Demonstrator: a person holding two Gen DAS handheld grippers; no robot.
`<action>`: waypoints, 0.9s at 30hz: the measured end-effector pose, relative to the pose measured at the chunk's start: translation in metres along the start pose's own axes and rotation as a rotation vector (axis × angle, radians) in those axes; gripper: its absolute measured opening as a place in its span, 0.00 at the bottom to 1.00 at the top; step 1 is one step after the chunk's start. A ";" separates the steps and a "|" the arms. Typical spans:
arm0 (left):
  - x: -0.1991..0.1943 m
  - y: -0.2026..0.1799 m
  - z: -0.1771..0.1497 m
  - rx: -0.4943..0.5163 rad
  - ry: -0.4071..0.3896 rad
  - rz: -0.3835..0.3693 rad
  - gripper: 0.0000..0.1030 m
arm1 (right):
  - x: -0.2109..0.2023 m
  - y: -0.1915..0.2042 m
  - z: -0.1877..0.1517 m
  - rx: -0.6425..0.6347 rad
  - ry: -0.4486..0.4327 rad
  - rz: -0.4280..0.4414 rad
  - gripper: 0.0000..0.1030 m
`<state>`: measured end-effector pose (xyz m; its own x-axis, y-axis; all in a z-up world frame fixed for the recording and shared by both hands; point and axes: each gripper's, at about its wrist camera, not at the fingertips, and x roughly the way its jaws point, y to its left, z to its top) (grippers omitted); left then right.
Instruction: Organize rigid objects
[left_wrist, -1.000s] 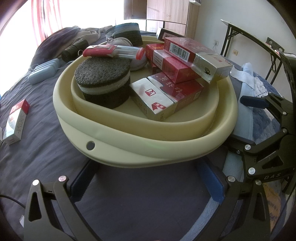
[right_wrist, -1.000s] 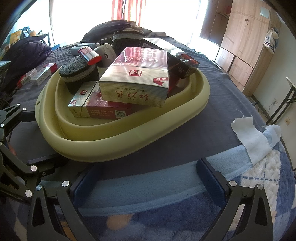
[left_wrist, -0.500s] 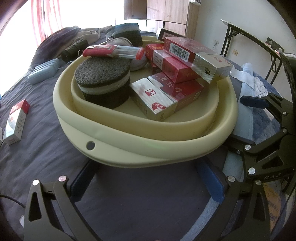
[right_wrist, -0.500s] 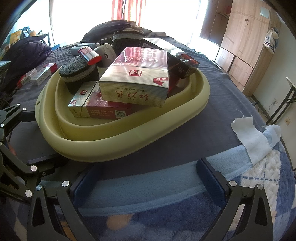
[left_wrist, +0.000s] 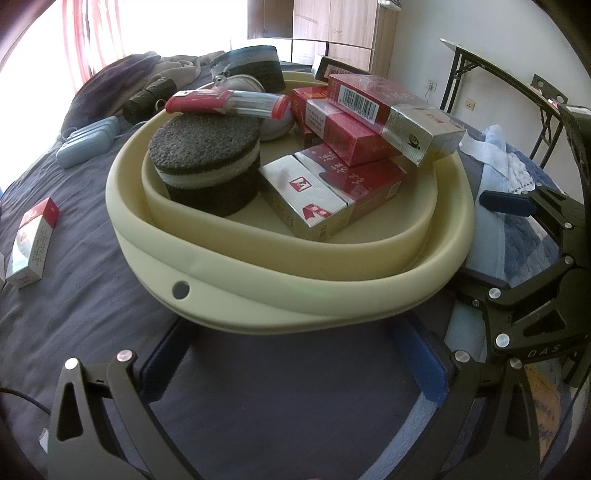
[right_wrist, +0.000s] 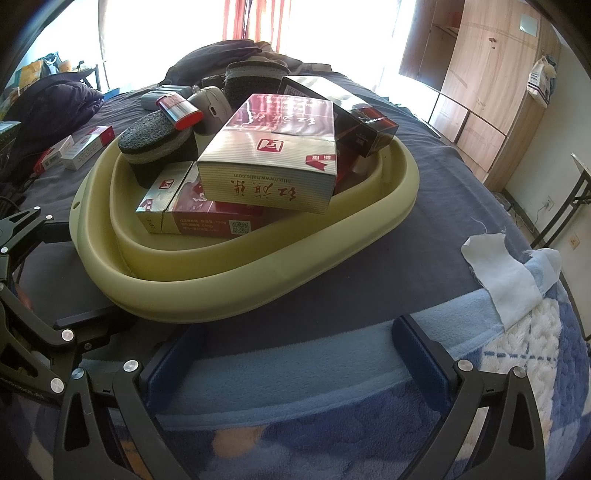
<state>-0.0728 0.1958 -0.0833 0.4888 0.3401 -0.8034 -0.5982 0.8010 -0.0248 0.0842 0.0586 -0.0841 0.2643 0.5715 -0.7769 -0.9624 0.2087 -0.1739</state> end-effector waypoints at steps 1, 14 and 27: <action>0.000 0.000 0.000 0.000 0.000 0.000 1.00 | 0.000 0.000 0.000 0.000 0.000 0.000 1.00; 0.000 0.000 0.000 0.000 0.000 0.000 1.00 | 0.000 0.000 0.000 0.000 0.000 0.000 1.00; 0.000 0.000 0.000 0.000 0.000 0.000 1.00 | 0.000 0.000 0.000 0.000 0.000 0.000 1.00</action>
